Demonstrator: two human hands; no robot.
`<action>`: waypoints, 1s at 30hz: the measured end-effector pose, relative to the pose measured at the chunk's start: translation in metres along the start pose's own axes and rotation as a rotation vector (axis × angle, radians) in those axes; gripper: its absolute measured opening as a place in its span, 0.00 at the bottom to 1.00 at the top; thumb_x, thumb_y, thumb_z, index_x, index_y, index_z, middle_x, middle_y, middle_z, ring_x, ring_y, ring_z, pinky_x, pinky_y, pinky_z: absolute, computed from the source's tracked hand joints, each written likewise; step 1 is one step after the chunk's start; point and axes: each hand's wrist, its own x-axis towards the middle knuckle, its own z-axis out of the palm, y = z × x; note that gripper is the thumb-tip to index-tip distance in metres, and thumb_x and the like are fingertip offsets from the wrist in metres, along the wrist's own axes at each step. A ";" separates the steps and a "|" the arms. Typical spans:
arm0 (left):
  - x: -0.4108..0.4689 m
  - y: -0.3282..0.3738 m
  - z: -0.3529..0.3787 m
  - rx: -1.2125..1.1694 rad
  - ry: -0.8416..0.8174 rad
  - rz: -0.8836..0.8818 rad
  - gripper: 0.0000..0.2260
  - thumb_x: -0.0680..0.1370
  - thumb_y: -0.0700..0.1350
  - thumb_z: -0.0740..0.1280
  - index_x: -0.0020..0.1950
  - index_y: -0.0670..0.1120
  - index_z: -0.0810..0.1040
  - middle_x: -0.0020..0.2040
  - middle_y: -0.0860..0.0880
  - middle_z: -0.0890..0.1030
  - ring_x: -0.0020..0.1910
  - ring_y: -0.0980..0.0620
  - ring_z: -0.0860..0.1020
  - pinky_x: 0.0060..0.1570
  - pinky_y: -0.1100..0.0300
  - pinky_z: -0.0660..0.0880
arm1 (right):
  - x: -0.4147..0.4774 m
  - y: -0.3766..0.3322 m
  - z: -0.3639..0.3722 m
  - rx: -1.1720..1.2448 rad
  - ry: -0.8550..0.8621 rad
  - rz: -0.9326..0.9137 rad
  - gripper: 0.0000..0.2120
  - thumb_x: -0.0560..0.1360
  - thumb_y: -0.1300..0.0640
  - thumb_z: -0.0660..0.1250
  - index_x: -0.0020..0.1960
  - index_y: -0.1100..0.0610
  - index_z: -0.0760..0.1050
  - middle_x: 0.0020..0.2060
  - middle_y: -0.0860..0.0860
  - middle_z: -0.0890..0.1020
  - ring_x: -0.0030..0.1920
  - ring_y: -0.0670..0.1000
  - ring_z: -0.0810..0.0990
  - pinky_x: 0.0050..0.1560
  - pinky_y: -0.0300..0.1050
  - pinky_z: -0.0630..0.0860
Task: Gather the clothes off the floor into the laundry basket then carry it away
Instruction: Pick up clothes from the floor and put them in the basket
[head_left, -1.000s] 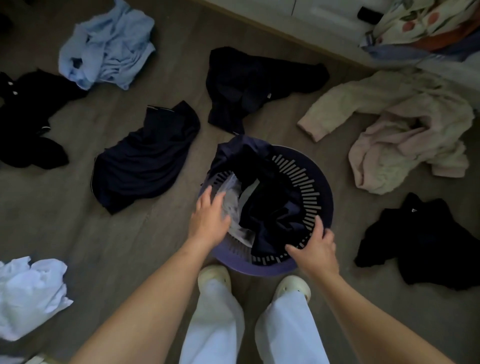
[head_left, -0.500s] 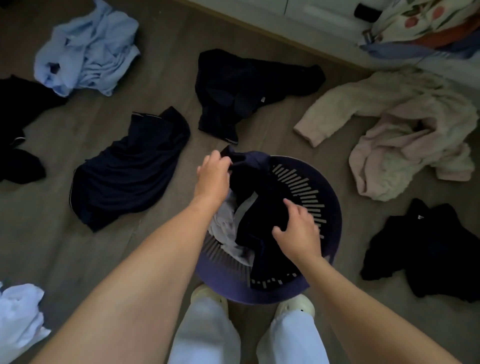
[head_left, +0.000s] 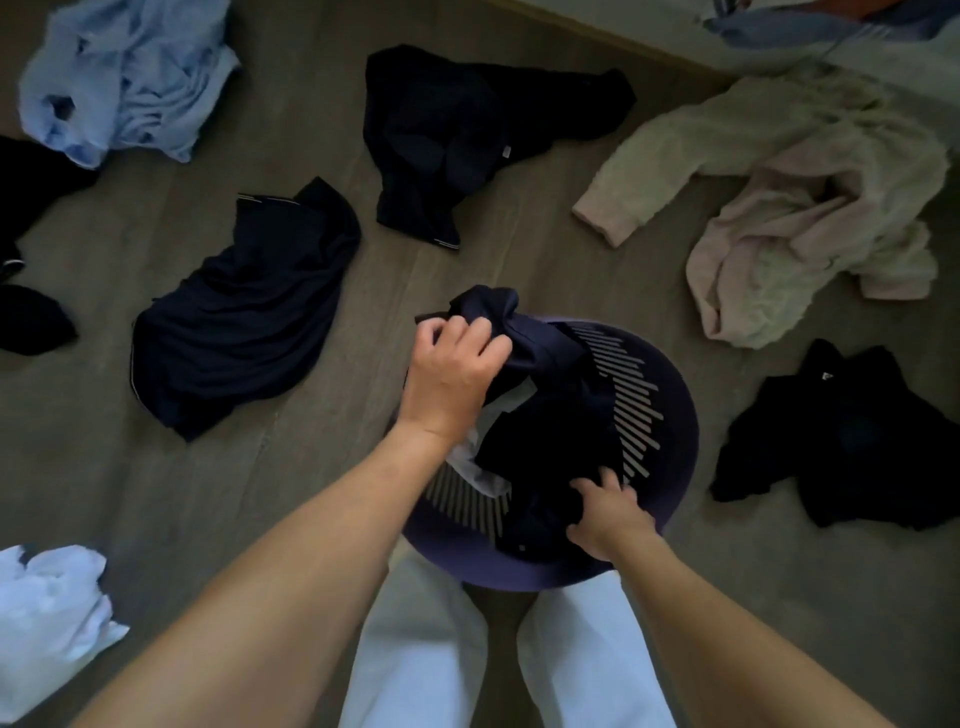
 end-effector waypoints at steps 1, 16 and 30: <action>0.000 -0.001 0.000 0.003 0.019 0.093 0.08 0.72 0.34 0.65 0.38 0.47 0.76 0.33 0.47 0.73 0.34 0.45 0.75 0.43 0.54 0.75 | 0.000 0.000 0.005 -0.001 0.022 -0.016 0.31 0.74 0.55 0.66 0.75 0.47 0.59 0.76 0.51 0.50 0.74 0.59 0.56 0.67 0.59 0.65; -0.029 0.083 -0.002 -0.956 -0.543 -0.676 0.08 0.72 0.35 0.69 0.45 0.47 0.78 0.37 0.52 0.73 0.35 0.56 0.72 0.38 0.65 0.68 | -0.005 -0.033 -0.032 0.985 0.413 -0.054 0.15 0.73 0.64 0.63 0.60 0.58 0.73 0.50 0.53 0.80 0.52 0.53 0.77 0.51 0.42 0.71; -0.042 0.085 -0.005 -0.811 -0.336 -0.764 0.08 0.70 0.33 0.68 0.45 0.43 0.76 0.44 0.49 0.73 0.42 0.51 0.73 0.45 0.58 0.71 | -0.009 -0.050 -0.046 0.632 0.742 -0.411 0.16 0.71 0.67 0.64 0.58 0.60 0.77 0.49 0.56 0.78 0.50 0.55 0.77 0.49 0.42 0.71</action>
